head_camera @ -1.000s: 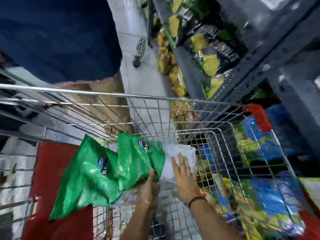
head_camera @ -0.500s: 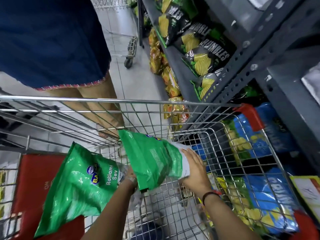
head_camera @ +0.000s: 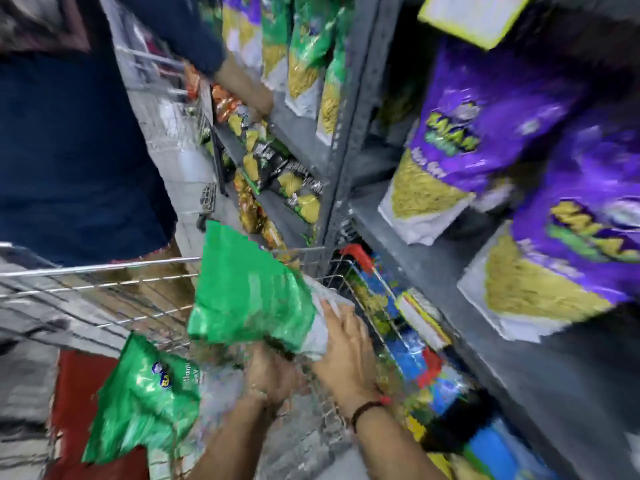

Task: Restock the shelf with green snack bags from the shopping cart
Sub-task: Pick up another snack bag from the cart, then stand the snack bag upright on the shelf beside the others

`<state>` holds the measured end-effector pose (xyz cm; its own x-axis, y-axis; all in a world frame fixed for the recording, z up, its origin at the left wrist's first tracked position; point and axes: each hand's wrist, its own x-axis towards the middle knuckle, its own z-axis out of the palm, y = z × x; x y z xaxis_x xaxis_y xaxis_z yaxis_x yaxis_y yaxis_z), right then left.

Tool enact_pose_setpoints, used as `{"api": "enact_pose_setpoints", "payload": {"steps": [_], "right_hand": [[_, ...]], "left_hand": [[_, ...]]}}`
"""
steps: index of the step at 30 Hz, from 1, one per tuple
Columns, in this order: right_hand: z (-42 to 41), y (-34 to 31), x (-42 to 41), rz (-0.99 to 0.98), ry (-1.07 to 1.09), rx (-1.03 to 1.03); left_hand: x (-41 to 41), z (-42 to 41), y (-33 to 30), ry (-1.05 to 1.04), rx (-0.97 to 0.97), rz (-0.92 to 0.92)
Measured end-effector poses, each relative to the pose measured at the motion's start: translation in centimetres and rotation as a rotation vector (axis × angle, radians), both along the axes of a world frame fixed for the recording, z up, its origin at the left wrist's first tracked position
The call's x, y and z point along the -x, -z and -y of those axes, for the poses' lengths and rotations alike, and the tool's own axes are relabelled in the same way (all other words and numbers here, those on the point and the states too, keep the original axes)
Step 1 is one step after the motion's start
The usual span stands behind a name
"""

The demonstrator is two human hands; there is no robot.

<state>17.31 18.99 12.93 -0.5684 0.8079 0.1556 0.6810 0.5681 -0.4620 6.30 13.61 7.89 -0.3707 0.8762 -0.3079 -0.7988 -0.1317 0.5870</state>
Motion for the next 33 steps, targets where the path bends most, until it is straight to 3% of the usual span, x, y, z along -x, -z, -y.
{"api": "enact_pose_setpoints", "payload": {"steps": [1, 4, 6, 9, 11, 14, 17, 18, 20, 22, 23, 25, 26, 28, 33], "right_hand": [[0.9, -1.8, -1.2, 0.008, -0.035, 0.008], [2.4, -6.5, -5.8, 0.052, -0.209, 0.045], [2.9, -10.0, -9.1, -0.075, -0.208, 0.1], [3.7, -14.2, -14.3, -0.302, -0.092, 0.163], [4.1, -16.1, -18.1, -0.273, -0.012, 0.131], [5.3, -17.7, -24.2, -0.161, 0.094, 0.26], [8.1, -18.0, -30.6, -0.144, 0.128, 0.485], [9.4, -17.8, -32.7, -0.164, 0.183, 0.527], [12.0, -17.1, -36.6, -0.24, 0.338, 0.538], [14.4, -16.1, -40.3, -0.359, 0.474, 0.53], [15.6, -15.7, -42.0, -0.437, 0.542, 0.517], [17.9, -14.9, -45.4, -0.609, 0.675, 0.492], [18.9, -14.8, -46.9, -0.683, 0.725, 0.47], [20.3, -14.3, -49.6, -0.787, 0.808, 0.409], [20.3, -13.0, -55.1, -0.892, 0.914, 0.332]], "left_hand": [[-1.4, 0.4, -1.8, 0.031, -0.106, -0.022], [-4.5, 1.6, -5.6, 0.056, -0.16, 0.002], [-6.0, 2.8, -8.4, 0.129, -0.275, 0.034], [-9.6, 3.9, -12.4, 0.252, -0.34, 0.078], [-11.7, 4.9, -12.3, 0.256, -0.345, -0.026], [-12.5, 2.4, -2.5, 0.768, -0.608, 0.178], [-17.7, 2.3, -7.7, 0.956, -0.599, 0.055], [-20.6, 2.8, -11.3, 1.021, -0.587, 0.093], [-26.0, 4.6, -16.8, 1.089, -0.61, 0.155], [-30.1, 4.1, -16.5, 1.116, -0.559, 0.13], [-32.0, 3.9, -16.8, 1.15, -0.482, 0.087], [-36.1, 5.0, -19.2, 1.012, -0.356, -0.301], [-38.7, 4.9, -17.7, 1.064, -0.352, -0.481], [-42.1, 5.1, -16.3, 1.255, -0.402, -0.529], [-49.2, 4.7, -15.7, 1.225, -0.431, -0.875]]}}
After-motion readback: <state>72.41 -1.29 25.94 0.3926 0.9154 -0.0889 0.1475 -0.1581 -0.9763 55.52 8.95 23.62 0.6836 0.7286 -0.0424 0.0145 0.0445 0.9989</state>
